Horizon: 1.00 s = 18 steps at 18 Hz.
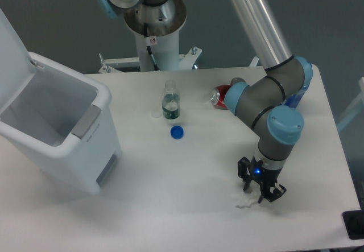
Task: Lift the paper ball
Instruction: 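Close the gripper fingers around the paper ball, then lift the held paper ball up off the table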
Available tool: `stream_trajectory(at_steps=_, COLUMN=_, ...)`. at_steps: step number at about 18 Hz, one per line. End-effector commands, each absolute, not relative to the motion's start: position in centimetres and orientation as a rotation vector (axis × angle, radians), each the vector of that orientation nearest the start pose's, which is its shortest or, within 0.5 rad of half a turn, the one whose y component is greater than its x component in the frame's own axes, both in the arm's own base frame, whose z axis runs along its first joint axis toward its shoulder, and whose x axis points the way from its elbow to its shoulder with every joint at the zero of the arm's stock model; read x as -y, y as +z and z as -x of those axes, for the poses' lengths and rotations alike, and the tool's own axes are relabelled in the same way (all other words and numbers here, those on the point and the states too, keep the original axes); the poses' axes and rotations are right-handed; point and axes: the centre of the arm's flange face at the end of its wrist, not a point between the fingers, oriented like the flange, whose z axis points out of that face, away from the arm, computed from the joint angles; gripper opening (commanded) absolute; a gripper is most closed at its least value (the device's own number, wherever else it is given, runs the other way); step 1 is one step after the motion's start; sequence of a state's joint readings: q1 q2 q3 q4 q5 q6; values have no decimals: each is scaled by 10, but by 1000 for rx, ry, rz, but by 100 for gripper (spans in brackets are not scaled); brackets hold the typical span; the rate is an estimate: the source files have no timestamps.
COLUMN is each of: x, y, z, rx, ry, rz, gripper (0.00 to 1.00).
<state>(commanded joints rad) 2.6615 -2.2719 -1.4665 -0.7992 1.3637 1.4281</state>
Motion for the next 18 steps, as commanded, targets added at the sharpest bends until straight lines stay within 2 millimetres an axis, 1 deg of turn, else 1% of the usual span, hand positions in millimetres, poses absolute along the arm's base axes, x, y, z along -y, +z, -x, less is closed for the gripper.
stream_trajectory(at_steps=2, x=-466, y=192, z=562, rx=-479, ry=152, rz=2842, gripper=0)
stream_trajectory(at_steps=3, x=-466, y=198, z=562, rx=-449, ry=159, rz=2844, gripper=0)
stream_trajectory(at_steps=5, x=-465, y=217, z=561, rx=-388, ry=186, rz=2842, gripper=0)
stream_trajectory(at_steps=9, x=-463, y=257, z=560, rx=-363, ry=256, rz=2827, gripper=0)
stream_trajectory(at_steps=12, x=-454, y=285, z=566, rx=-332, ry=272, rz=2827, gripper=0)
stream_trajectory(at_steps=13, x=-455, y=294, z=566, rx=-297, ry=265, rz=2831, gripper=0)
stream_trajectory(at_steps=15, x=-453, y=318, z=572, rx=-206, ry=247, rz=2871, gripper=0)
stream_trajectory(at_steps=16, x=-449, y=326, z=575, rx=-199, ry=217, rz=2913, gripper=0)
stream_trajectory(at_steps=17, x=-440, y=334, z=579, rx=-184, ry=189, rz=2953, gripper=0)
stream_trajectory(at_steps=18, x=-435, y=339, z=583, rx=-202, ry=168, rz=2980, gripper=0)
